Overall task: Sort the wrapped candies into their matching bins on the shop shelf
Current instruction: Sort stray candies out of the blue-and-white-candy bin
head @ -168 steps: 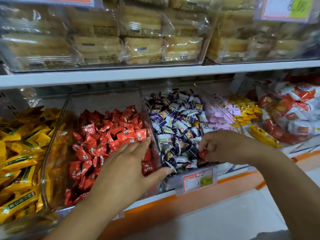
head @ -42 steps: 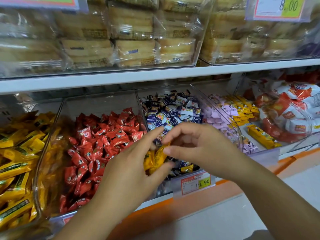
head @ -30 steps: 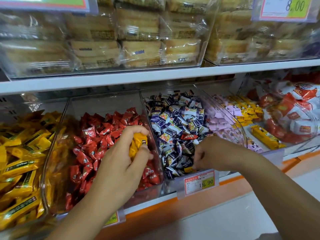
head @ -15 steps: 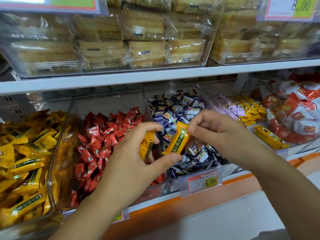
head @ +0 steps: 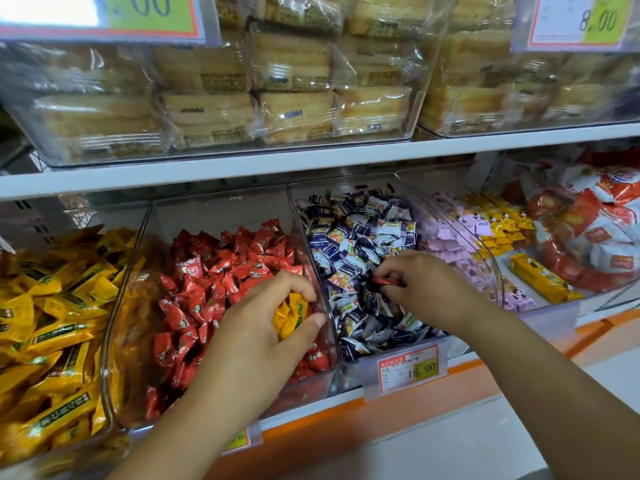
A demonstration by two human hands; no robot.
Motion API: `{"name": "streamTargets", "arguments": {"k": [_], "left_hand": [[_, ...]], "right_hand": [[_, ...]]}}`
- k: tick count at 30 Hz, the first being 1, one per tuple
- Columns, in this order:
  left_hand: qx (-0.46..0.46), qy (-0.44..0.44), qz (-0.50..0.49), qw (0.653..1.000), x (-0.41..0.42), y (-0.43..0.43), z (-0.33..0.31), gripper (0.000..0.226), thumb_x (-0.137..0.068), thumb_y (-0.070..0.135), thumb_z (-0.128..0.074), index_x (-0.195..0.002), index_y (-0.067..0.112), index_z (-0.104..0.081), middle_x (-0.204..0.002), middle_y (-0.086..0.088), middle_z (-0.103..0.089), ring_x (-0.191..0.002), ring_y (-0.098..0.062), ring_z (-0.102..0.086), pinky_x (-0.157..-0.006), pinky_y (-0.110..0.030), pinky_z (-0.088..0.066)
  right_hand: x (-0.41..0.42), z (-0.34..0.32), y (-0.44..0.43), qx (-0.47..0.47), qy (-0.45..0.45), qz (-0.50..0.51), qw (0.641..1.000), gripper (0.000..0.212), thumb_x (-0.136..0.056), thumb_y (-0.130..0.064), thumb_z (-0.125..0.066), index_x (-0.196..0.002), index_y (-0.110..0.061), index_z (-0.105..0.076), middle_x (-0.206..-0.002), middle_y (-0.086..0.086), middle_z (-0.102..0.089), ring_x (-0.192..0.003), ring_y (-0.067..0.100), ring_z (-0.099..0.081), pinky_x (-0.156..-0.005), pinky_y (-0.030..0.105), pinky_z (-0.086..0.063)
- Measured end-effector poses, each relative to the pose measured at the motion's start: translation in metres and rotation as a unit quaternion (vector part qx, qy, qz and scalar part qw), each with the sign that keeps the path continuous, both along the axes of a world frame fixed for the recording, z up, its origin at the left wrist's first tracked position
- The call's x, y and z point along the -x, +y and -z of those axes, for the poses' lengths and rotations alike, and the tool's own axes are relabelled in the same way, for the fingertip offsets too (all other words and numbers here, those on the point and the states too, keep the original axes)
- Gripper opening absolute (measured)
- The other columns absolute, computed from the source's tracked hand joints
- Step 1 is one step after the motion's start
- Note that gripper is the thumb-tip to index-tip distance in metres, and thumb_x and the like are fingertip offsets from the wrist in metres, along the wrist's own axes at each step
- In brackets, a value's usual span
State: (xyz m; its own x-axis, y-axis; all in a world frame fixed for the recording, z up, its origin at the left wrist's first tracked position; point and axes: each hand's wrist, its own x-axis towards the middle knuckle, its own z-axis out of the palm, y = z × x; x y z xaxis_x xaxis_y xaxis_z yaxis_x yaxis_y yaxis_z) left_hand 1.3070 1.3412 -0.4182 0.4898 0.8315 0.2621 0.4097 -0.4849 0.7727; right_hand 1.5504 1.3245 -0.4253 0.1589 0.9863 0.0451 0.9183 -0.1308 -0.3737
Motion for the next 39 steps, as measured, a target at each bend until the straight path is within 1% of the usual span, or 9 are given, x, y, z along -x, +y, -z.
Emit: {"name": "streamTargets", "arguments": {"k": [5, 7, 10, 13, 15, 18, 23, 30, 39], "left_hand": [[0.024, 0.083, 0.029, 0.996, -0.002, -0.003, 0.007, 0.037, -0.066, 0.062, -0.072, -0.087, 0.041, -0.049, -0.076, 0.034, -0.051, -0.055, 0.005, -0.043, -0.048, -0.018, -0.026], [0.023, 0.112, 0.026, 0.993, -0.001, -0.003, 0.007, 0.039, -0.065, 0.068, -0.066, -0.088, 0.042, -0.046, -0.084, 0.030, -0.054, -0.053, 0.006, -0.044, -0.048, -0.019, -0.025], [0.018, 0.156, 0.011, 0.988, -0.003, -0.005, 0.005, 0.045, -0.063, 0.078, -0.054, -0.088, 0.042, -0.044, -0.084, 0.023, -0.055, -0.057, 0.001, -0.046, -0.049, -0.023, -0.029], [0.022, 0.169, -0.001, 0.985, -0.005, -0.007, 0.004, 0.052, -0.060, 0.085, -0.045, -0.087, 0.040, -0.047, -0.072, 0.018, -0.052, -0.057, -0.002, -0.044, -0.050, -0.025, -0.028], [0.024, 0.185, -0.008, 0.982, -0.006, -0.009, 0.002, 0.051, -0.062, 0.084, -0.047, -0.087, 0.040, -0.047, -0.067, 0.017, -0.049, -0.053, -0.003, -0.042, -0.048, -0.024, -0.025], [0.015, 0.210, -0.013, 0.978, -0.009, -0.008, 0.001, 0.042, -0.071, 0.077, -0.051, -0.087, 0.039, -0.046, -0.068, 0.017, -0.047, -0.053, 0.002, -0.042, -0.047, -0.022, -0.022], [0.032, 0.208, 0.008, 0.978, -0.010, -0.007, 0.002, 0.039, -0.074, 0.072, -0.054, -0.085, 0.036, -0.045, -0.072, 0.043, -0.045, -0.054, 0.006, -0.044, -0.044, -0.022, -0.020], [0.026, 0.188, 0.014, 0.982, -0.010, -0.006, 0.007, 0.038, -0.074, 0.071, -0.054, -0.084, 0.035, -0.045, -0.079, 0.039, -0.047, -0.057, 0.003, -0.046, -0.046, -0.022, -0.021], [0.035, 0.164, 0.018, 0.986, -0.010, -0.006, 0.007, 0.038, -0.073, 0.069, -0.055, -0.083, 0.034, -0.045, -0.078, 0.033, -0.052, -0.056, -0.001, -0.047, -0.047, -0.022, -0.025]], "right_hand": [[0.000, -0.026, -0.008, -0.002, -0.027, 0.041, 0.999, 0.016, -0.093, -0.028, -0.061, -0.107, -0.030, -0.070, -0.099, -0.011, -0.064, -0.084, 0.007, -0.059, -0.067, 0.020, -0.047], [0.014, -0.040, -0.009, -0.083, 0.083, 0.031, 0.993, 0.017, -0.092, -0.032, -0.062, -0.108, -0.035, -0.068, -0.098, -0.018, -0.063, -0.081, -0.005, -0.058, -0.064, 0.007, -0.042], [0.042, -0.049, 0.001, -0.129, 0.255, -0.040, 0.957, 0.039, -0.086, -0.036, -0.068, -0.124, -0.036, -0.060, -0.106, -0.017, -0.064, -0.092, -0.004, -0.059, -0.079, 0.010, -0.046], [0.040, -0.047, 0.004, -0.046, 0.167, -0.038, 0.984, 0.036, -0.087, -0.041, -0.065, -0.122, -0.033, -0.059, -0.111, -0.014, -0.062, -0.099, 0.004, -0.060, -0.084, 0.022, -0.048], [0.026, -0.047, -0.006, 0.102, 0.062, -0.022, 0.993, 0.037, -0.086, -0.047, -0.066, -0.120, -0.034, -0.059, -0.118, -0.009, -0.060, -0.101, 0.009, -0.059, -0.080, 0.025, -0.048], [0.020, -0.039, -0.016, 0.281, -0.014, -0.042, 0.959, 0.075, -0.077, -0.062, -0.067, -0.142, -0.047, -0.033, -0.151, -0.006, -0.032, -0.129, 0.015, -0.043, -0.100, 0.030, -0.040], [0.025, -0.020, -0.006, 0.283, 0.000, -0.047, 0.958, 0.100, -0.070, -0.070, -0.067, -0.150, -0.043, -0.013, -0.158, -0.008, -0.009, -0.141, 0.024, -0.028, -0.109, 0.039, -0.036], [0.037, -0.007, 0.007, 0.308, -0.041, -0.050, 0.949, 0.116, -0.078, -0.057, -0.070, -0.153, -0.021, 0.012, -0.159, 0.003, 0.020, -0.140, 0.031, -0.032, -0.105, 0.038, -0.041], [0.029, -0.001, 0.005, 0.224, 0.068, -0.017, 0.972, 0.102, -0.076, -0.039, -0.077, -0.154, -0.028, -0.013, -0.161, 0.002, -0.004, -0.137, 0.021, -0.036, -0.096, 0.024, -0.040]]}}
